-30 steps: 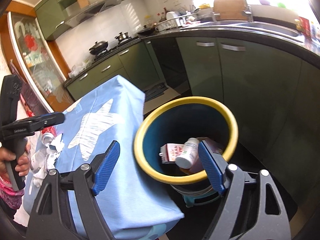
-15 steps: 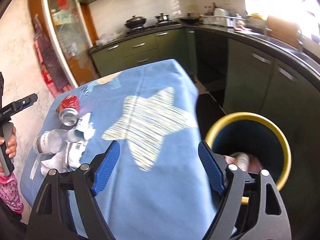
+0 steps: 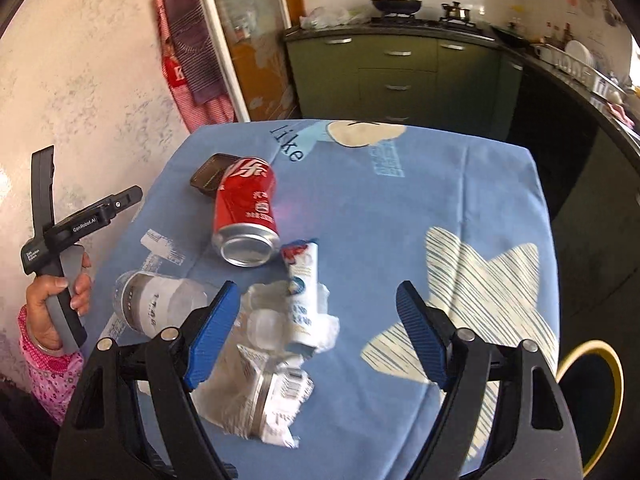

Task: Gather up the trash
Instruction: 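Grasp the red cola can with the right tool, then carry the cola can over the bin and open the right tool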

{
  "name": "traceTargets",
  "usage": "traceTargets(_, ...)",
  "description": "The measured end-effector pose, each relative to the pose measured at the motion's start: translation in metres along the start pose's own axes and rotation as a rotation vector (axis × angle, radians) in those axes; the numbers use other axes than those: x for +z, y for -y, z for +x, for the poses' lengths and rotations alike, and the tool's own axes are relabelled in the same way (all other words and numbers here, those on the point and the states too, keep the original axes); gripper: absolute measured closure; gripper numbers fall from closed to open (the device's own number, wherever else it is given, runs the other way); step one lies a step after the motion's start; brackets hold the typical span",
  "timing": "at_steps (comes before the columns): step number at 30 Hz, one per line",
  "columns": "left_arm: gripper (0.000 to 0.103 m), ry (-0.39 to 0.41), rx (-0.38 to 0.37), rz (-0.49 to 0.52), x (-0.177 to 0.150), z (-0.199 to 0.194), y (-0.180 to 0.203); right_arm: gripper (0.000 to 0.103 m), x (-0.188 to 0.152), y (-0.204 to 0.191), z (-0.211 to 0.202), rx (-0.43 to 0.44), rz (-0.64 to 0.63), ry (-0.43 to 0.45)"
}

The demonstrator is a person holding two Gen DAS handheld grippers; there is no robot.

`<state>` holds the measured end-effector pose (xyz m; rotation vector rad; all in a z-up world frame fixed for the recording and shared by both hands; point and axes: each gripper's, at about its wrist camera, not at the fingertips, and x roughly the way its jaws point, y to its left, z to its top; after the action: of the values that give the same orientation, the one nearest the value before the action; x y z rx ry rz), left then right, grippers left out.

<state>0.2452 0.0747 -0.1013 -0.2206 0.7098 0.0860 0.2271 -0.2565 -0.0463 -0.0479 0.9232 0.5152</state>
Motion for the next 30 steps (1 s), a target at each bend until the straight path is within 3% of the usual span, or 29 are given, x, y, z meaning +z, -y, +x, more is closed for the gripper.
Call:
traceTargets(5, 0.005, 0.004, 0.026, -0.043, -0.007, -0.003, -0.006, 0.027, 0.046, -0.029, 0.044, 0.035, -0.092, -0.110)
traceTargets(12, 0.005, -0.007, 0.041, -0.079, -0.010, 0.000, -0.014, 0.024, 0.089, -0.057, 0.103, 0.013, -0.159, -0.270)
traceTargets(18, 0.005, -0.017, 0.042, -0.092, -0.013, 0.001, -0.017, 0.024, 0.097, -0.060, 0.146, 0.003, -0.145, -0.427)
traceTargets(24, 0.005, -0.036, 0.032, -0.077, -0.015, 0.005, -0.012, 0.025, 0.097, -0.054, 0.164, -0.012, -0.124, -0.456)
traceTargets(28, 0.005, -0.037, 0.032, -0.065, -0.016, 0.005, -0.009, 0.053, 0.098, -0.054, 0.167, 0.002, -0.111, -0.463)
traceTargets(30, 0.005, -0.037, 0.033, -0.063, -0.016, 0.005, -0.008, 0.054, 0.099, -0.055, 0.164, 0.007, -0.113, -0.445)
